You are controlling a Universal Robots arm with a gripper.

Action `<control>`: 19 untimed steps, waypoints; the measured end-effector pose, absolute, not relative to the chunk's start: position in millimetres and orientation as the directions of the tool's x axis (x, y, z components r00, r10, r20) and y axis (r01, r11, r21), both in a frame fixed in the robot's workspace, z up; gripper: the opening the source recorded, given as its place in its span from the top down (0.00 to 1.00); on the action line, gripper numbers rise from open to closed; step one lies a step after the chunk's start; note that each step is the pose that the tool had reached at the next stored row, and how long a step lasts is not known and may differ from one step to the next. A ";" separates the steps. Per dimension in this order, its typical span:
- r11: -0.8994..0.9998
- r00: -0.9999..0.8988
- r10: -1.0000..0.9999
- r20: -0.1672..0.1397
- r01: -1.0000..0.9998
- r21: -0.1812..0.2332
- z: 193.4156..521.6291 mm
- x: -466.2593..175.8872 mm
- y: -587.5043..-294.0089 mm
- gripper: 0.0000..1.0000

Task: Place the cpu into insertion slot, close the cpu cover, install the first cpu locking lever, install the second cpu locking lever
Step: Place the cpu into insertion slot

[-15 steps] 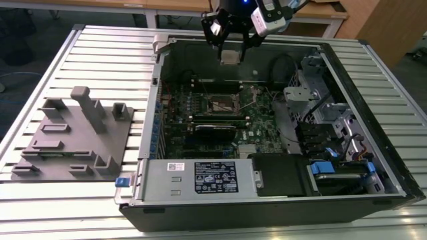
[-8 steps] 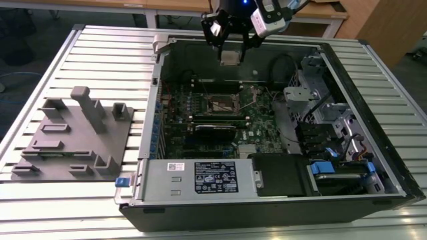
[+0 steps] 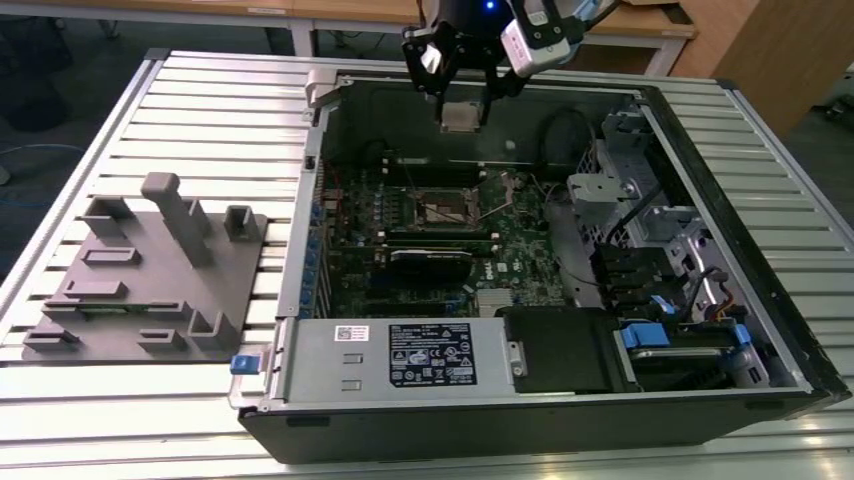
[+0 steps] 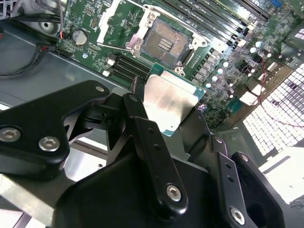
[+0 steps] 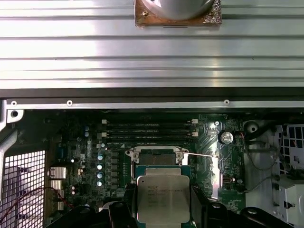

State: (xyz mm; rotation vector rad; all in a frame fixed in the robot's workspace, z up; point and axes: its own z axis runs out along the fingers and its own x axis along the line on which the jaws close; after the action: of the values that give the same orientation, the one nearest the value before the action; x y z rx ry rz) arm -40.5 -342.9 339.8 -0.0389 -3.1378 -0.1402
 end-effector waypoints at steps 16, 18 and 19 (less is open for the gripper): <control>0.996 -1.000 0.025 0.001 0.025 0.089 336.8 -40.4 -342.9 0.46; 0.996 -1.000 0.025 0.001 0.025 0.089 336.6 -40.5 -342.9 0.46; 0.996 -1.000 0.025 0.001 0.025 0.089 336.7 -40.5 -342.9 0.46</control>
State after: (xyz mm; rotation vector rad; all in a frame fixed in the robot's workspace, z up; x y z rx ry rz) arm -40.5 -342.9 336.7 -0.0390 -3.1379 -0.1400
